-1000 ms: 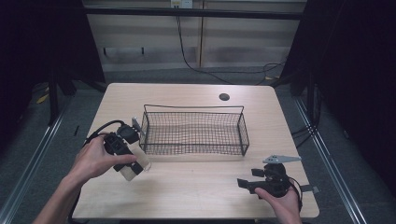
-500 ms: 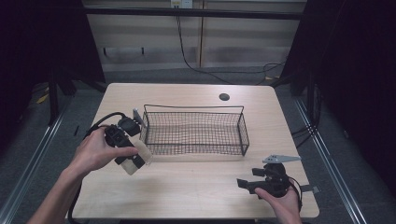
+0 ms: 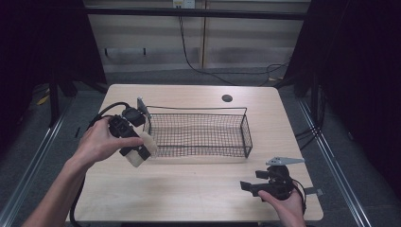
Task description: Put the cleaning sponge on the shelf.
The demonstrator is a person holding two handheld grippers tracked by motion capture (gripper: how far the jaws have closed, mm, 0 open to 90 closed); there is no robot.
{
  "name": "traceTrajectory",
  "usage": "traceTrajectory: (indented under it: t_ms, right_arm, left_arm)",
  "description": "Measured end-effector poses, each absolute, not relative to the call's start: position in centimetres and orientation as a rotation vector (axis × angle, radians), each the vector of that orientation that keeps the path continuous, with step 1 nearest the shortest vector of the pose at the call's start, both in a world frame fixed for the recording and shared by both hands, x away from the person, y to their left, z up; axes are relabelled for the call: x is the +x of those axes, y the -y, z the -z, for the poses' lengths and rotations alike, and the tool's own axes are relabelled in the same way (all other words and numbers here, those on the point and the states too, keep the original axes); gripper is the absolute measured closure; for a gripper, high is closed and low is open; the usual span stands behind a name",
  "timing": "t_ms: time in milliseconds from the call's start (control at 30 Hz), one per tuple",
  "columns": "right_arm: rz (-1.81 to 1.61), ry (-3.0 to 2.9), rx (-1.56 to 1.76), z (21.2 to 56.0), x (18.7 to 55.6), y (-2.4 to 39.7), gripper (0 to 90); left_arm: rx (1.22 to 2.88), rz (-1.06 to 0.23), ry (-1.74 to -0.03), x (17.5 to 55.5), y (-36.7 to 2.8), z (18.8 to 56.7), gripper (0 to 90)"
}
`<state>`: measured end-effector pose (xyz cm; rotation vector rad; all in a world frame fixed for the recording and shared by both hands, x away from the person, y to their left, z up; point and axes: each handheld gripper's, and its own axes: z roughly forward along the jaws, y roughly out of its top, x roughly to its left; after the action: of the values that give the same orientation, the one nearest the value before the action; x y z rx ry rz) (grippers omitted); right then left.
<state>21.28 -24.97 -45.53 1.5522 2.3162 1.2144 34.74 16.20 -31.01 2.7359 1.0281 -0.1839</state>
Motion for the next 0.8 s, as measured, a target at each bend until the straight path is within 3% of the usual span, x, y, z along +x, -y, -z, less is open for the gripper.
traceTrajectory:
  t_ms: [800]
  right_arm:
    - [-1.209,-2.316,1.562,45.6,21.3,25.0,15.3]
  left_arm:
    - [2.605,0.167,-1.300,38.1,-14.3,30.5,27.0]
